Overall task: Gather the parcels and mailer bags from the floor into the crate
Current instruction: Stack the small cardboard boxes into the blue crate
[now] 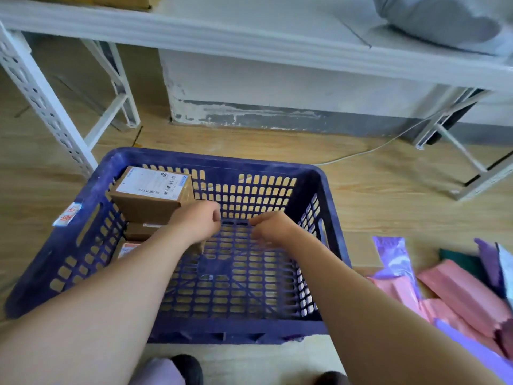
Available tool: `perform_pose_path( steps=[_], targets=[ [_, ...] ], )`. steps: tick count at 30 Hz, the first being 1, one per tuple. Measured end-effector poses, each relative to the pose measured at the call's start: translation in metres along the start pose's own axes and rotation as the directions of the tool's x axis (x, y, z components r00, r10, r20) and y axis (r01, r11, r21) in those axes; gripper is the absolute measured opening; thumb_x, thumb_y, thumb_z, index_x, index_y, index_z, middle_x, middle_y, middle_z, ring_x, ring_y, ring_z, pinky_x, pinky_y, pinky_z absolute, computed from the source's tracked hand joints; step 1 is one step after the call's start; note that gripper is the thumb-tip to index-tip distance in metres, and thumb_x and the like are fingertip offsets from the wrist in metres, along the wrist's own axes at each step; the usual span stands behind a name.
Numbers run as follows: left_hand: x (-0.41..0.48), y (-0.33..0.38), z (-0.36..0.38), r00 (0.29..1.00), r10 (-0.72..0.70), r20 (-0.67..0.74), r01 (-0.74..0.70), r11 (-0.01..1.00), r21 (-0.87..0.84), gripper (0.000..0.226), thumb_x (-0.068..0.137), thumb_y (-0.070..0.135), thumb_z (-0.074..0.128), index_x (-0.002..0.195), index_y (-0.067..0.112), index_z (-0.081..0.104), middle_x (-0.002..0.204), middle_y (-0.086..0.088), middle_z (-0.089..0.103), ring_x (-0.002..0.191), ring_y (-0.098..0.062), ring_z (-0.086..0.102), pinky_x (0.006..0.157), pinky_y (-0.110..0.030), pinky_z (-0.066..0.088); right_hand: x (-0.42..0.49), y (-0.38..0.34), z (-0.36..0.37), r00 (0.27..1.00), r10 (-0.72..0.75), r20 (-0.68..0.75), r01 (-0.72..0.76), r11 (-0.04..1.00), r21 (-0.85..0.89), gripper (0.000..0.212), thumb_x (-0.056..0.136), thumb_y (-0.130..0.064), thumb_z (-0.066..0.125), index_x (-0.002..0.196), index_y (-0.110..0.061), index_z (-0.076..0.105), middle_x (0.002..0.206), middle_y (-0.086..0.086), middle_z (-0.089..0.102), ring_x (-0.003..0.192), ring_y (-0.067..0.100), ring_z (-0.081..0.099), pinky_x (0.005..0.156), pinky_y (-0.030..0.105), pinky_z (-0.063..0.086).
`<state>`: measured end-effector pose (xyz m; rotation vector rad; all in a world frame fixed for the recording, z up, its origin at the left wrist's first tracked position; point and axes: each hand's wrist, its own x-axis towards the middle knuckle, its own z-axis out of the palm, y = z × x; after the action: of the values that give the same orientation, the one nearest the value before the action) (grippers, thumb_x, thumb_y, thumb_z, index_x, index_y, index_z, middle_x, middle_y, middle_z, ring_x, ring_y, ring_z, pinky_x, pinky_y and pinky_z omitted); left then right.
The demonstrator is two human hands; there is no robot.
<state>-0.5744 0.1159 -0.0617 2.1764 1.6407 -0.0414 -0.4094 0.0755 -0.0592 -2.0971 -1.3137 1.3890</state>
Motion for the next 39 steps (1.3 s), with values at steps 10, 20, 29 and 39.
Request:
perform_pose_path(
  steps=[10,20,29,39],
  targets=[
    [-0.012,0.11,-0.007,0.964,0.263,-0.037,-0.264,0.965,-0.011,0.012,0.091,0.024,0.052,0.098,0.023,0.062,0.1,0.007,0.061,0.092,-0.015,0.058,0.079,-0.033,0.05,-0.069,0.052,-0.077,0.969,0.028,-0.246,0.041,0.961,0.272,0.024,0.088,0.003,0.052,0.104,-0.01,0.065,0.074,0.004,0.062,0.06,0.014,0.054,0.055,0.023,0.045],
    [0.003,0.204,0.011,0.878,0.457,-0.139,-0.467,0.883,-0.045,0.021,0.091,0.023,0.053,0.111,0.02,0.058,0.115,0.0,0.05,0.106,-0.02,0.051,0.079,-0.032,0.042,-0.056,0.105,-0.149,0.838,-0.001,-0.545,0.066,0.993,0.099,0.029,0.081,-0.002,0.048,0.089,-0.021,0.068,0.086,0.006,0.068,0.076,0.024,0.063,0.071,0.033,0.051],
    [0.05,0.246,0.047,0.814,0.58,-0.036,-0.573,0.811,0.116,0.029,0.092,0.019,0.048,0.12,0.019,0.056,0.127,-0.002,0.049,0.117,-0.021,0.046,0.094,-0.033,0.038,-0.016,0.159,-0.157,0.846,-0.018,-0.532,-0.133,0.96,-0.245,0.045,0.081,-0.003,0.047,0.121,-0.021,0.059,0.123,0.001,0.06,0.111,0.022,0.055,0.081,0.028,0.044],
    [0.102,0.294,0.072,0.858,0.459,0.231,-0.513,0.738,0.438,0.039,0.091,0.009,0.048,0.13,0.016,0.051,0.128,-0.008,0.047,0.118,-0.027,0.047,0.091,-0.036,0.039,0.046,0.192,-0.148,0.99,-0.098,-0.099,-0.011,0.651,-0.759,0.079,0.078,-0.015,0.065,0.145,-0.016,0.024,0.152,0.005,0.022,0.143,0.028,0.016,0.112,0.045,0.024]
  ],
)
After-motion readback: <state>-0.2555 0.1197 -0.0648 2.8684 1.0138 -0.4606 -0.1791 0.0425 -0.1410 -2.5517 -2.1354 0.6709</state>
